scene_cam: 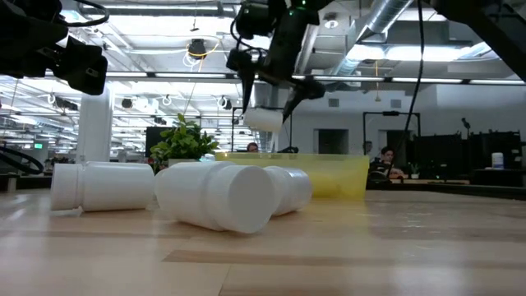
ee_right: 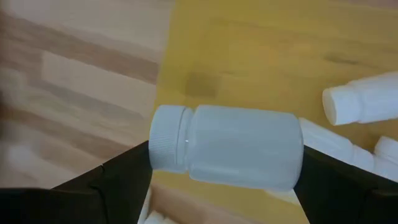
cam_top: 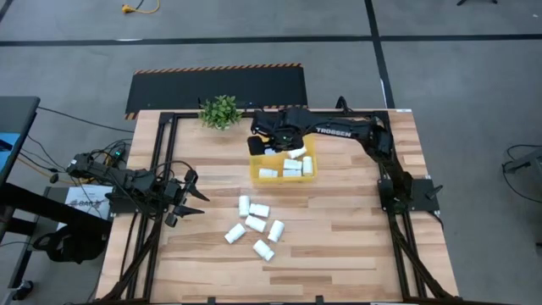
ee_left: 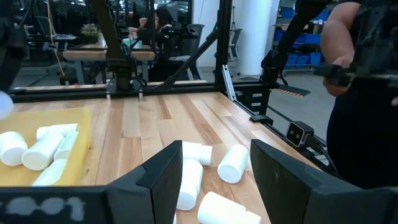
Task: Pick and place pill bottles into a basket
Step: Put the white pill bottle into the yellow bin
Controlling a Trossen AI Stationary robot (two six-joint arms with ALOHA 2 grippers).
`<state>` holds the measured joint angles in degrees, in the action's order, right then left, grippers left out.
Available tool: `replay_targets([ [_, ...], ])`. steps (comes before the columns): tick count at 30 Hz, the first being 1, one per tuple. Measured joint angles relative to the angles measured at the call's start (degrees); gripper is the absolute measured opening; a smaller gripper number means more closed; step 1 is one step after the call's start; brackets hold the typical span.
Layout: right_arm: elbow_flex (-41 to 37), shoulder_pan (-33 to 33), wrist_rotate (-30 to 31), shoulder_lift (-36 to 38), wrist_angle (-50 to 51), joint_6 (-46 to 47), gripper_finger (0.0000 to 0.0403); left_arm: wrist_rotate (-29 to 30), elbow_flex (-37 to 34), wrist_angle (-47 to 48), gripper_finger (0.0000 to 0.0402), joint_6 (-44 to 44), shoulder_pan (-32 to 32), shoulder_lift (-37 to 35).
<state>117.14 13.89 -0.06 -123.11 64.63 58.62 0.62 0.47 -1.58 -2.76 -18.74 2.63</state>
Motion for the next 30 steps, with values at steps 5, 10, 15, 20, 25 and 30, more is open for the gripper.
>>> replay_targets([
  [5, -5.3, 0.0, 0.1, 0.0, -5.6, 1.5, 0.0333, 0.0, 0.0, 0.0, 0.0177, 0.0, 0.0, 0.0],
  [10, -9.1, -0.1, 0.1, 0.0, -10.1, 2.4, 0.0333, 0.0, 0.0, 0.0, 0.0177, 0.0, 0.0, 0.0],
  [15, -12.1, -0.4, 0.4, 0.0, -12.8, 4.0, 0.0333, 0.0, 0.0, 0.0, 0.0177, 0.0, 0.0, 0.0],
  [20, -13.8, -0.8, 0.5, -0.1, -13.8, 4.5, 0.0333, 0.0, 0.0, 0.0, 0.0177, 0.0, 0.0, 0.0],
  [25, -14.0, -1.6, 0.4, -3.2, -14.4, 4.5, 0.0336, 0.0, 0.0, 0.0, 0.0177, 0.0, 0.0, 0.0],
  [30, -13.7, -2.4, 0.7, -4.6, -15.6, 4.5, 0.034, 0.0, 0.0, 0.0, 0.0177, 0.0, 0.0, 0.0],
])
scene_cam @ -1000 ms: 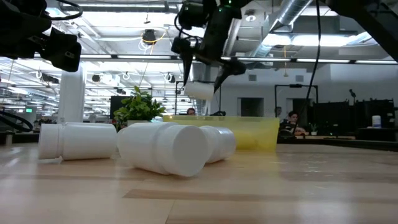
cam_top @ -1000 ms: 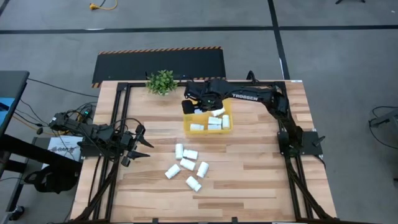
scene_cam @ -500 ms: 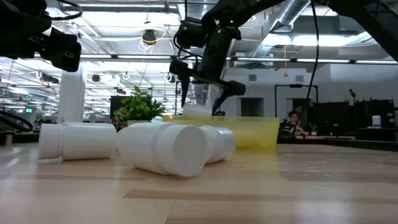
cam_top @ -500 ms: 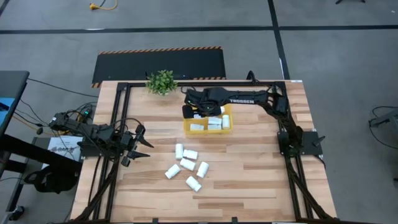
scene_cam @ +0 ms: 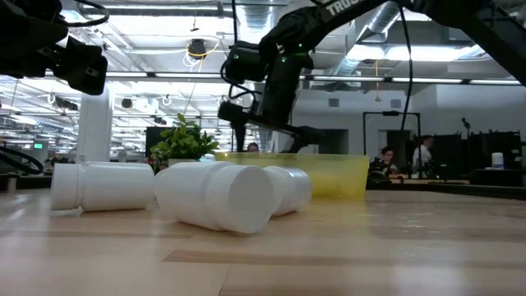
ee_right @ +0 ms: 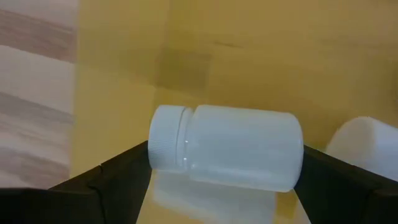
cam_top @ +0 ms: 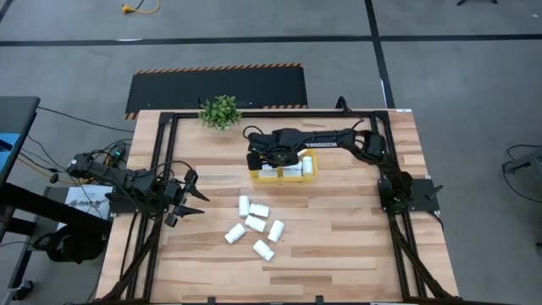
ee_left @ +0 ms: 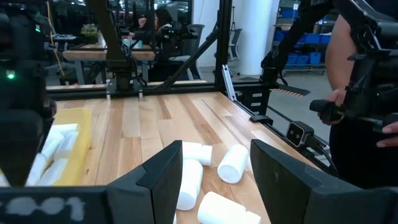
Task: Pick and place pill bottles into a basket
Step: Put the white pill bottle into the yellow bin
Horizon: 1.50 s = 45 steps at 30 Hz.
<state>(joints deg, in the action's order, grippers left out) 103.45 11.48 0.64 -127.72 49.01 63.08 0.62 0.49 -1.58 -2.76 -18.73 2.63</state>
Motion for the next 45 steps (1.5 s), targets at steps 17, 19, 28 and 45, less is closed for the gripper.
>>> replay_targets([
  [17, 2.5, -0.1, 1.0, -0.2, 2.0, 1.4, 0.0393, 0.0, 0.0, 0.0, 0.0177, 0.0, 0.0, 0.0],
  [19, 2.7, -0.1, 0.9, -0.2, 2.4, 1.4, 0.0394, 0.0, 0.0, 0.0, 0.0177, 0.0, 0.0, 0.0],
  [28, 4.7, -0.1, 0.7, 0.5, 10.2, 3.8, 0.0382, 0.0, 0.0, 0.0, 0.0177, 0.0, 0.0, 0.0],
  [45, 22.6, -7.6, -1.9, 0.7, 32.7, -27.3, 0.0314, 0.0, 0.0, 0.0, 0.0177, 0.0, 0.0, 0.0],
])
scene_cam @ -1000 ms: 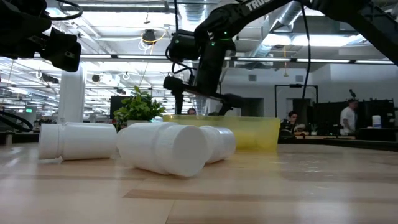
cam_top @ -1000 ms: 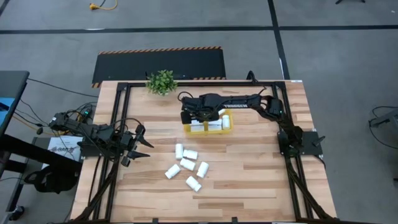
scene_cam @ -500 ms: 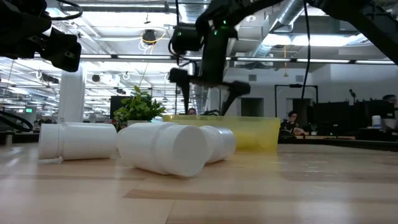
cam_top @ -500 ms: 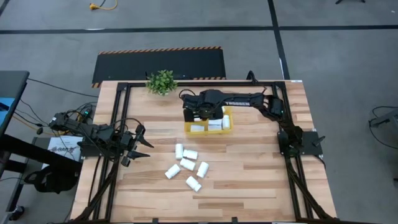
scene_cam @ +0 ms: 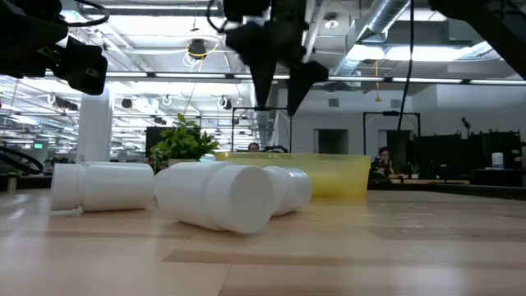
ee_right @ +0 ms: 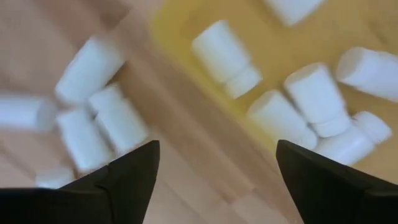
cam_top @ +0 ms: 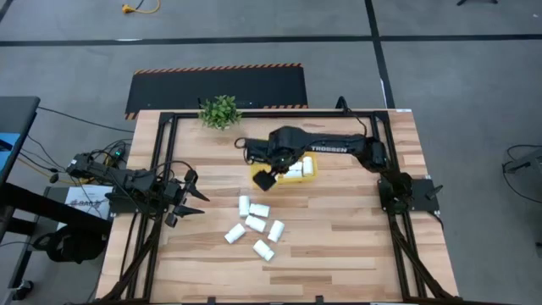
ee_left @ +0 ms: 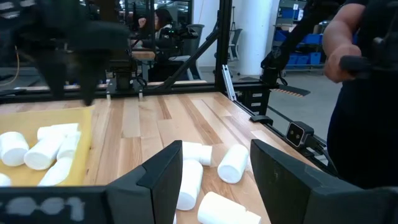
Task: Pick and place pill bottles into a basket
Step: Put the white pill bottle into the yellow bin
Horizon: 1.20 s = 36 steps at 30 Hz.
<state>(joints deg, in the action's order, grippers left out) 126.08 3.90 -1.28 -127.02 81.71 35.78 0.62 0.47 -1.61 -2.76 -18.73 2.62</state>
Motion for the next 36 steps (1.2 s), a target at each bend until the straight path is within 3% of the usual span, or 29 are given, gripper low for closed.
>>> replay_targets([
  [9, 0.3, -8.2, -0.2, 0.0, 0.5, 0.2, 0.0323, 0.0, 0.0, 0.0, 0.0177, 0.0, 0.0, 0.0],
  [20, -1.0, -15.7, -0.3, 0.0, -0.3, 0.2, 0.0397, 0.0, 0.0, 0.0, 0.0177, 0.0, 0.0, 0.0],
  [36, -1.1, -21.2, -0.6, -3.0, -2.7, 1.7, 0.04, 0.0, 0.0, 0.0, 0.0177, 0.0, 0.0, 0.0],
])
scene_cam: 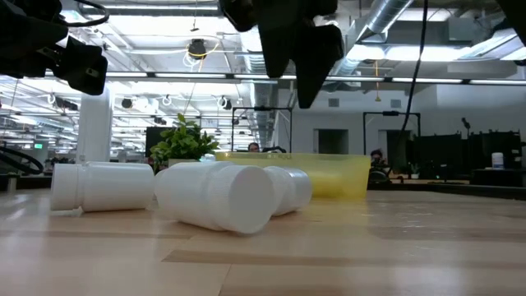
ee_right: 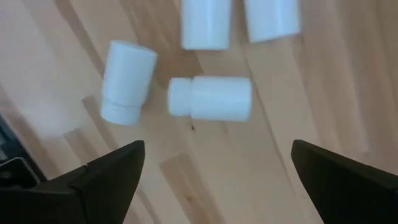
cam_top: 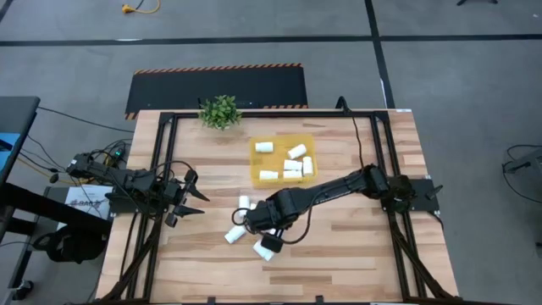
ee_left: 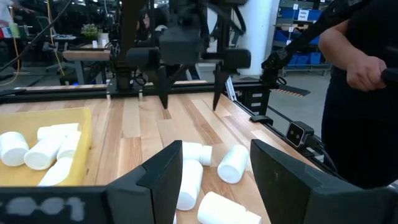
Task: Pick and place pill bottles into a basket
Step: Put the white pill bottle into the yellow bin
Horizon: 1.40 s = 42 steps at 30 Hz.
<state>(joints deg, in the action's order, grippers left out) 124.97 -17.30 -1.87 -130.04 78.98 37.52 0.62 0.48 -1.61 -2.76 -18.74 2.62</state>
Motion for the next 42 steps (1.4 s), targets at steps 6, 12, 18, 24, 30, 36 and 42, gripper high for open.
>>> replay_targets([
  [6, 0.0, -0.8, -1.2, -1.9, -1.5, 0.1, 0.04, 0.0, 0.0, 0.0, 0.0177, 0.0, 0.0, 0.0],
  [12, 0.1, -1.8, -0.5, -2.4, -1.6, -1.2, 0.04, 0.0, 0.0, 0.0, 0.0177, 0.0, 0.0, 0.0],
  [18, 0.1, -1.8, 0.4, -2.4, -1.8, -4.6, 0.04, 0.0, 0.0, 0.0, 0.0177, 0.0, 0.0, 0.0],
  [24, 0.1, -1.8, 0.4, -2.4, -1.7, -6.3, 0.04, 0.0, 0.0, 0.0, 0.0177, 0.0, 0.0, 0.0],
  [30, 0.1, -1.1, 0.5, -2.4, -2.3, 2.1, 0.04, 0.0, 0.0, 0.0, 0.0177, 0.0, 0.0, 0.0],
  [36, 0.1, -0.8, 2.7, -2.4, -1.5, 7.9, 0.04, 0.0, 0.0, 0.0, 0.0177, 0.0, 0.0, 0.0],
  [42, 0.1, -0.9, 3.6, -2.4, -0.9, 7.9, 0.04, 0.0, 0.0, 0.0, 0.0177, 0.0, 0.0, 0.0],
])
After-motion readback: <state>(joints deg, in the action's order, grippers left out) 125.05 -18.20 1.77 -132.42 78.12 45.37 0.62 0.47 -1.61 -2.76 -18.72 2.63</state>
